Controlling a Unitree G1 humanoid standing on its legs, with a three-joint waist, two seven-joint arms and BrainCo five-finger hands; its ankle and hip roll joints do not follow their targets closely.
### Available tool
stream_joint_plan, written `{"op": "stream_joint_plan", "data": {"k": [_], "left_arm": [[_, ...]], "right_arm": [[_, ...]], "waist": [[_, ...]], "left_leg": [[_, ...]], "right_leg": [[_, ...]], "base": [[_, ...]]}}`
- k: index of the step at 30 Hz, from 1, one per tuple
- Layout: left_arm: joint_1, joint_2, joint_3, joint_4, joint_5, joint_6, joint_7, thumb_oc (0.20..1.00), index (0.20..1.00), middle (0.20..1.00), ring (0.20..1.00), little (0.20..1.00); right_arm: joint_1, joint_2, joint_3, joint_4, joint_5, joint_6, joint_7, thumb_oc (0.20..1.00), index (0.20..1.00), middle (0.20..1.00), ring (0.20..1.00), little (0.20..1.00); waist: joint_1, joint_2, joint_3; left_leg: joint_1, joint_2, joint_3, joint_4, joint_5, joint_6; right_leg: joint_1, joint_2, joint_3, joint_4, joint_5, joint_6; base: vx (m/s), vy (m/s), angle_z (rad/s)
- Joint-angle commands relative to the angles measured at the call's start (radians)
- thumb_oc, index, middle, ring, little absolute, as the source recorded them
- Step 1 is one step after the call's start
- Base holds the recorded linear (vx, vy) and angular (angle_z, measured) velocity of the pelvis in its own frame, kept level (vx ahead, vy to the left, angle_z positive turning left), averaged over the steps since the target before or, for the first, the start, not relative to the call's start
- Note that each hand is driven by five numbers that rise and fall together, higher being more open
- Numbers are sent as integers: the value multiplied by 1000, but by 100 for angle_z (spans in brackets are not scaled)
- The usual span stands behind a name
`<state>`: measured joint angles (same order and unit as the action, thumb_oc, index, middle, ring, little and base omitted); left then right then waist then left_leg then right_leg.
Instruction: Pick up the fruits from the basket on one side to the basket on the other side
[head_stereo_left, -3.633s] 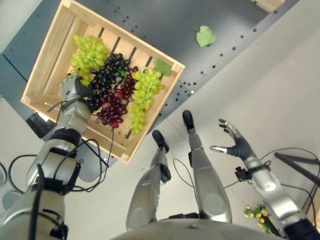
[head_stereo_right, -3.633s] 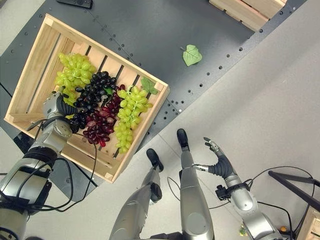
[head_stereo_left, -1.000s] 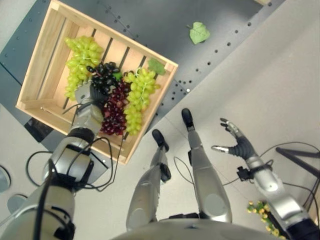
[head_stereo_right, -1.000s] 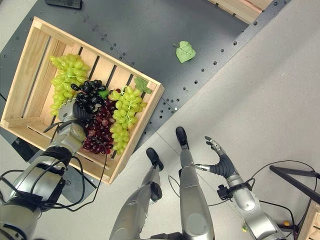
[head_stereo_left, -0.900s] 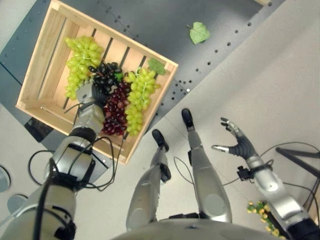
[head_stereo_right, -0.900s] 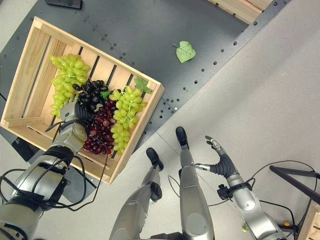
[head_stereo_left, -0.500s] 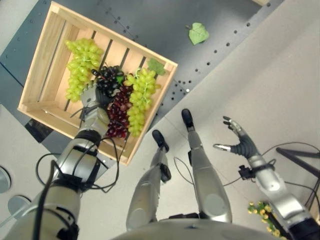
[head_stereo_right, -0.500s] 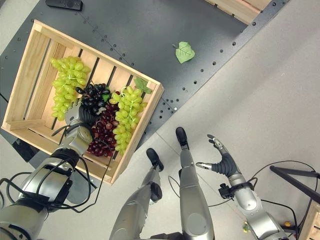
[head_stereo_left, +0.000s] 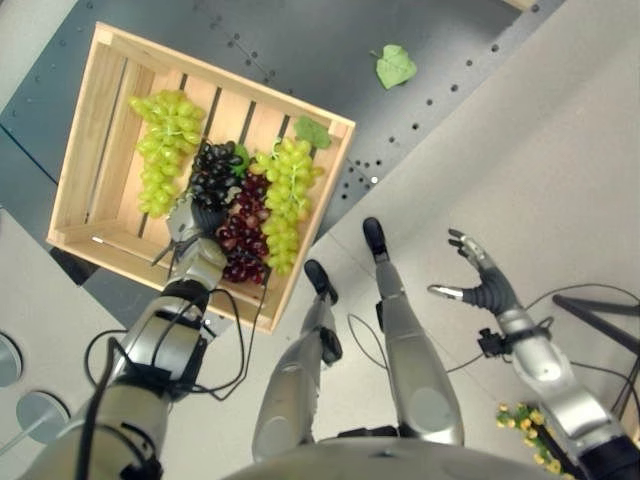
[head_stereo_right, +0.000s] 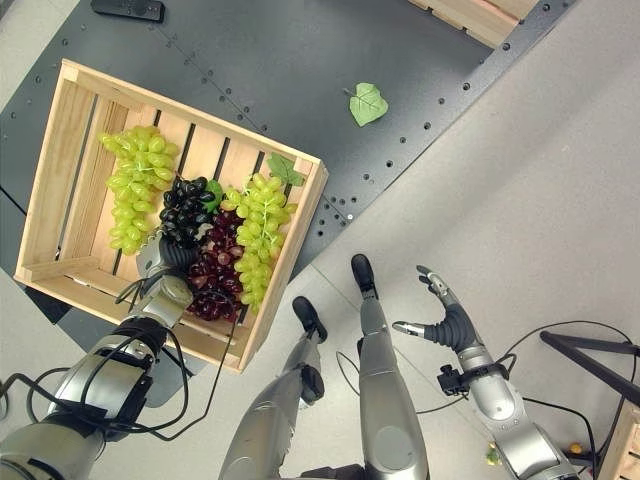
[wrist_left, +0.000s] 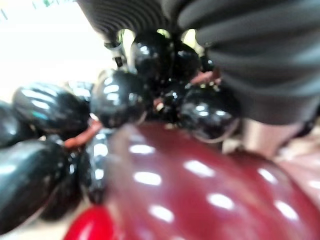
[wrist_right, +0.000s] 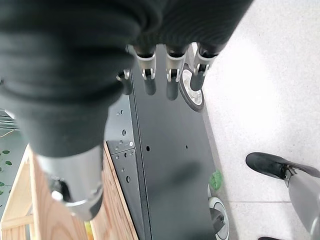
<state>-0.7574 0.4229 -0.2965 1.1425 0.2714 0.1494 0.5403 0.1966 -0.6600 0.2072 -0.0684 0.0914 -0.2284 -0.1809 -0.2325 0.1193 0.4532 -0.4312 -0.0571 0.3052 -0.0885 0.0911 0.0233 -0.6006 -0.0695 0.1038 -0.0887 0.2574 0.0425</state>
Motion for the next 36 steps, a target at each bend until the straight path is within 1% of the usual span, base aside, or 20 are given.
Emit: {"op": "stream_joint_plan", "data": {"k": [1, 8, 10, 11, 14, 17, 18, 19, 20, 22, 23, 25, 26, 27, 28, 29, 31, 32, 33, 36], "left_arm": [[29, -68, -54, 125, 22, 5, -85, 200, 200, 200, 200, 200], [-4, -58, -49, 100, -10, -15, -70, 200, 200, 200, 200, 200], [-4, -52, -44, 94, -27, -26, -68, 200, 200, 200, 200, 200], [-1, -47, -34, 77, -61, -43, -73, 200, 200, 200, 200, 200], [10, -24, -27, 33, -83, -69, -77, 200, 200, 200, 200, 200], [22, 5, -39, -7, -71, -80, -75, 200, 200, 200, 200, 200], [39, 25, -39, -39, -71, -92, -85, 200, 200, 200, 200, 200], [68, 65, -48, -122, -57, -105, -93, 200, 200, 200, 200, 200], [68, 65, -47, -122, -57, -105, -94, 200, 200, 200, 200, 200], [109, 117, -36, -223, -67, -126, -118, 200, 200, 200, 200, 200], [153, 175, -24, -316, -65, -142, -147, 200, 200, 200, 200, 200], [207, 244, -8, -439, -51, -157, -185, 200, 200, 200, 200, 200], [232, 273, 1, -496, -39, -163, -203, 200, 200, 200, 200, 200], [232, 273, 1, -496, -38, -163, -203, 200, 200, 200, 200, 200], [291, 337, 38, -604, -29, -179, -240, 200, 200, 200, 200, 200], [317, 362, 58, -647, -28, -185, -254, 200, 200, 200, 200, 200], [367, 406, 103, -716, -34, -196, -282, 200, 200, 200, 200, 200], [370, 406, 105, -718, -34, -195, -283, 200, 200, 200, 200, 200], [402, 444, 142, -772, -37, -205, -307, 200, 200, 200, 200, 200], [424, 475, 164, -820, -30, -214, -332, 200, 200, 200, 200, 200]], "right_arm": [[59, -21, -32, -81, 29, -48, -11, 1000, 1000, 1000, 1000, 1000], [75, -18, -40, -71, 23, -54, -17, 1000, 1000, 1000, 1000, 1000], [77, -18, -41, -70, 26, -55, -15, 1000, 1000, 1000, 1000, 1000], [80, -19, -45, -70, 28, -54, -11, 1000, 1000, 1000, 1000, 1000], [82, -18, -46, -69, 27, -51, -1, 1000, 1000, 1000, 1000, 1000], [79, -18, -44, -67, 27, -50, 2, 1000, 1000, 1000, 1000, 1000], [79, -18, -49, -67, 24, -49, 5, 1000, 1000, 1000, 1000, 1000], [74, -20, -53, -66, 18, -47, 8, 1000, 1000, 1000, 1000, 1000], [74, -20, -53, -66, 18, -47, 8, 1000, 1000, 1000, 1000, 1000], [64, -20, -60, -57, 15, -42, 18, 1000, 1000, 1000, 1000, 1000], [60, -17, -66, -45, 9, -36, 29, 1000, 1000, 1000, 1000, 1000], [53, -10, -74, -24, -1, -27, 40, 1000, 1000, 1000, 1000, 1000], [46, -7, -74, -14, -5, -24, 43, 1000, 1000, 1000, 1000, 1000], [46, -7, -74, -14, -5, -24, 43, 1000, 1000, 1000, 1000, 1000], [35, 3, -79, 4, -14, -18, 53, 1000, 1000, 1000, 1000, 1000], [34, 9, -87, 10, -12, -15, 61, 1000, 1000, 1000, 1000, 1000], [30, 16, -93, 23, -10, -10, 76, 1000, 1000, 1000, 1000, 1000], [29, 15, -92, 23, -10, -10, 76, 1000, 1000, 1000, 1000, 1000], [27, 22, -101, 39, -10, -1, 88, 1000, 1000, 1000, 1000, 1000], [18, 28, -104, 57, -11, 7, 102, 1000, 1000, 1000, 1000, 1000]], "waist": [[-15, -75, -20], [-15, -78, -21], [-14, -74, -26], [-12, -68, -33], [-6, -56, -45], [0, -47, -50], [5, -39, -55], [14, -28, -59], [13, -28, -59], [25, -11, -63], [36, 3, -69], [53, 17, -77], [57, 22, -79], [57, 22, -79], [70, 32, -87], [76, 37, -91], [87, 44, -99], [85, 43, -98], [96, 52, -106], [103, 54, -114]], "left_leg": [[-77, 22, -26, 83, -22, -83], [-76, 25, -30, 78, -20, -83], [-73, 24, -29, 80, -21, -84], [-69, 24, -28, 84, -23, -85], [-59, 21, -33, 88, -24, -87], [-49, 20, -36, 86, -22, -88], [-43, 20, -41, 84, -20, -89], [-31, 19, -48, 80, -18, -90], [-31, 19, -48, 80, -18, -90], [-14, 17, -57, 77, -15, -90], [3, 14, -66, 72, -14, -90], [23, 15, -76, 69, -14, -90], [31, 15, -80, 69, -15, -90], [31, 15, -80, 69, -15, -90], [49, 14, -89, 68, -16, -91], [59, 15, -93, 68, -17, -90], [79, 14, -103, 68, -19, -91], [80, 14, -103, 68, -19, -91], [101, 14, -113, 69, -24, -90], [120, 15, -126, 72, -27, -90]], "right_leg": [[-33, -5, 36, 59, -58, 99], [-35, -1, 35, 63, -61, 97], [-33, -1, 35, 64, -62, 96], [-27, 0, 35, 66, -65, 95], [-14, -1, 33, 68, -69, 93], [-1, -2, 29, 66, -72, 91], [6, -2, 26, 66, -74, 90], [22, -3, 20, 64, -79, 89], [23, -3, 19, 64, -79, 89], [40, -4, 13, 66, -86, 86], [61, -4, 8, 65, -92, 83], [82, -5, 0, 67, -101, 80], [92, -4, -2, 67, -105, 80], [92, -4, -2, 67, -105, 80], [113, -4, -9, 72, -116, 75], [123, -2, -11, 77, -123, 73], [146, -2, -16, 79, -131, 69], [147, -2, -16, 79, -131, 69], [173, -1, -22, 81, -143, 66], [197, 0, -30, 81, -150, 62]], "base": [[0, 0, 0], [0, 0, 0], [0, 0, 0], [0, 0, 0], [0, 0, 0], [0, 0, 0], [3, -24, 4], [3, -24, 4], [1, -24, 4], [5, -15, 4], [11, -20, 6], [12, -32, 7], [6, -22, 10], [9, -21, 19], [14, -20, 17], [16, -33, 19], [16, -21, 13], [21, -15, 11], [17, -15, 13], [13, -22, 16]]}}
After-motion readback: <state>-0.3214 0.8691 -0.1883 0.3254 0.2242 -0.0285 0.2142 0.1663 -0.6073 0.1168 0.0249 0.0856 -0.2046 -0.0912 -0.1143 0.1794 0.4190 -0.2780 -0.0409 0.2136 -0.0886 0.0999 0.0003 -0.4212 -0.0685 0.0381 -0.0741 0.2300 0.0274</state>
